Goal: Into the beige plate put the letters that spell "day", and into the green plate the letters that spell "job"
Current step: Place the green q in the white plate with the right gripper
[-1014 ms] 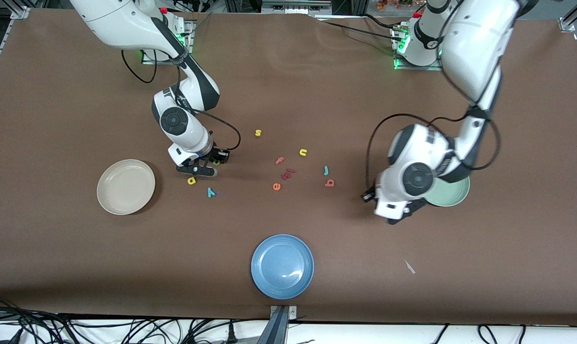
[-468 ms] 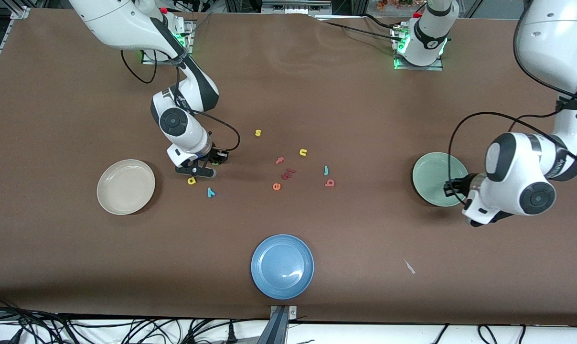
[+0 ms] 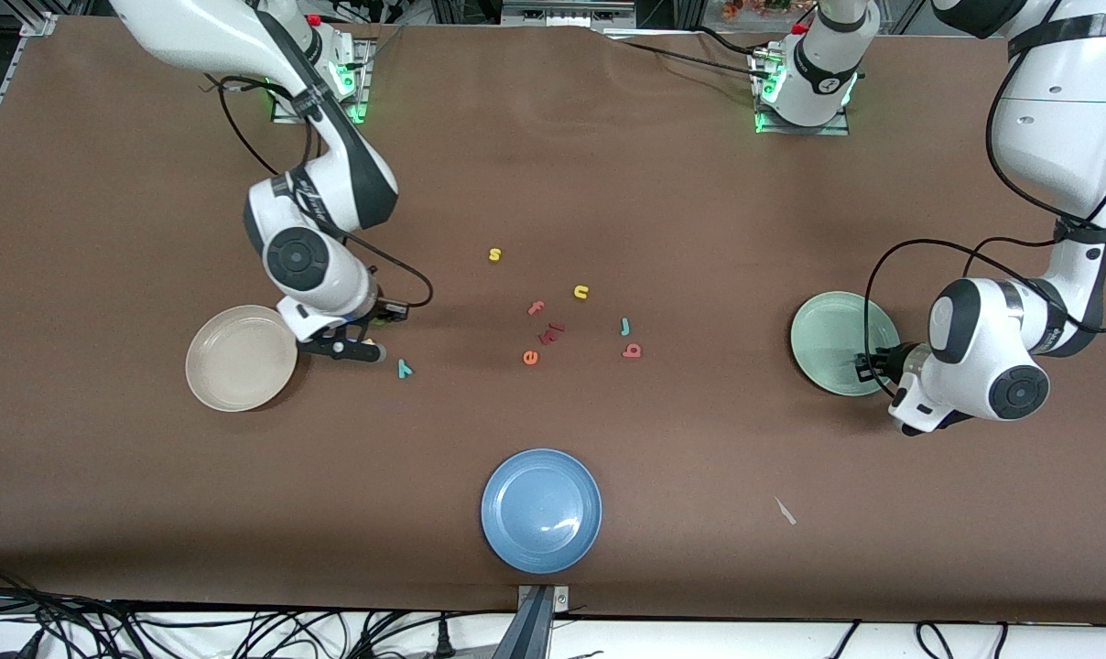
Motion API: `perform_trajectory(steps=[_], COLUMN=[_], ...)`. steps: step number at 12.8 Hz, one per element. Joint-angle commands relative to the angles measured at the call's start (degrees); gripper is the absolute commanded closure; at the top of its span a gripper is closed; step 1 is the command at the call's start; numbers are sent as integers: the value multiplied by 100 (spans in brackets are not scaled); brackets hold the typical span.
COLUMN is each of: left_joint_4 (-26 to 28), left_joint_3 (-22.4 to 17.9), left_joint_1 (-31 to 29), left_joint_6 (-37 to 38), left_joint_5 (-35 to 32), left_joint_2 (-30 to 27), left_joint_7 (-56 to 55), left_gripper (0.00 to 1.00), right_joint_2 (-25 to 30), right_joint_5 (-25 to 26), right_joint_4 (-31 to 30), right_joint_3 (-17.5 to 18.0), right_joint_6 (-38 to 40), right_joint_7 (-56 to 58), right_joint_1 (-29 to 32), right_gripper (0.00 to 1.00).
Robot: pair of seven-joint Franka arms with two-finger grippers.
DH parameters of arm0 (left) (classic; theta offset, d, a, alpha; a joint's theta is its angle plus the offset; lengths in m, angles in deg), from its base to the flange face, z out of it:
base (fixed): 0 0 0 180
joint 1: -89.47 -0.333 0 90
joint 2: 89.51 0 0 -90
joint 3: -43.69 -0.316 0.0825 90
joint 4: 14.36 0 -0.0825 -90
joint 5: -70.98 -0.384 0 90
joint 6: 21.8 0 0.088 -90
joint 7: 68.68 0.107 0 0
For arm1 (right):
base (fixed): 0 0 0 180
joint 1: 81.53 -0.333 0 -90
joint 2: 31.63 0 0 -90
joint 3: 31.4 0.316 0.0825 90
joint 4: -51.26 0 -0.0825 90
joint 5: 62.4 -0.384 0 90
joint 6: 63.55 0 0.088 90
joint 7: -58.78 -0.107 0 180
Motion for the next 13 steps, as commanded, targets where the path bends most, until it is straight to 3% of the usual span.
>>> perform_trajectory(steps=[1,2,4,7,9,10,11,12,13], left_joint_4=[36,-16,-78,-244,-360,-360,-360,-351,-342], left_joint_3=[107,186,746,1503,1567,1558,1558,1549,1514], left_joint_1=[-35,44,62,246,797,1061,1282,1493,1695], left_joint_6=[170,398,584,515,174,-246,-738,-1151,-1408], left_joint_5=[-100,-73,154,393,419,402,349,340,314], left_joint_2=[-234,-400,-664,-596,-429,-341,-236,-122,19], left_joint_7=[-3,-116,-921,-2617,-3375,-3744,-4052,-4307,-4536], left_gripper=[0,0,0,0,1,1,5,7,8], right_joint_2=[310,328,258,-118,-374,-436,-445,-428,-375], right_joint_5=[45,45,1,18,10,-60,-226,-541,-805], right_joint_4=[-57,-57,-57,-75,-92,-75,-75,-66,-48], right_joint_3=[-523,-787,-1262,-1387,-1387,-1378,-1370,-1370,-1335], right_joint_6=[228,229,124,-341,-710,-764,-773,-704,-677], right_joint_7=[1298,1825,2740,3069,3455,3526,3457,3422,3213], right_joint_1=[25,25,34,349,604,675,676,632,606], right_gripper=[90,90,90,90,88,72,15,0,0])
